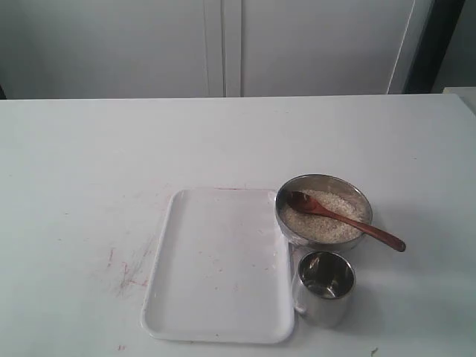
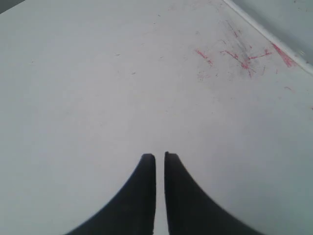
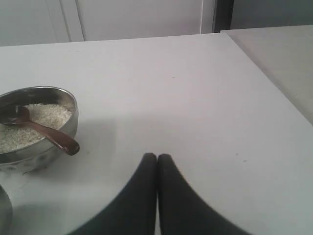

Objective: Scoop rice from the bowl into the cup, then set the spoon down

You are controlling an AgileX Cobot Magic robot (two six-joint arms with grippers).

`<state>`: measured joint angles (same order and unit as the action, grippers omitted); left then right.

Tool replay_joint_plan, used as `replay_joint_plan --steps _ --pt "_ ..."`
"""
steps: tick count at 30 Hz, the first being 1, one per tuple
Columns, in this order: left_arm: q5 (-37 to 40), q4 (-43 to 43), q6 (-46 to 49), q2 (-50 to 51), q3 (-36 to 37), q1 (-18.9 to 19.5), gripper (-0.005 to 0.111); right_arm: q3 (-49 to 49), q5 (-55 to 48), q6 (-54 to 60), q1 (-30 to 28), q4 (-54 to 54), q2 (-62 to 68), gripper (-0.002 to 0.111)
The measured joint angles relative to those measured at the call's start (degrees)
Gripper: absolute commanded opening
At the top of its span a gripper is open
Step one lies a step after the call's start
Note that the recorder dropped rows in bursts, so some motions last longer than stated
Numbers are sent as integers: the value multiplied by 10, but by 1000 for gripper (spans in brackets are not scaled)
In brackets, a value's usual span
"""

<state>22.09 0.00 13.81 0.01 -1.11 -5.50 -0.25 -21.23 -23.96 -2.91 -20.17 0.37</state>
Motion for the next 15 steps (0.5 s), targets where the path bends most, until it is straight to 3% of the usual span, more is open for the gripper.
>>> replay_joint_plan --steps 15 --pt "0 0 0 0 0 0 14 0 0 0 0 -3 0 0"
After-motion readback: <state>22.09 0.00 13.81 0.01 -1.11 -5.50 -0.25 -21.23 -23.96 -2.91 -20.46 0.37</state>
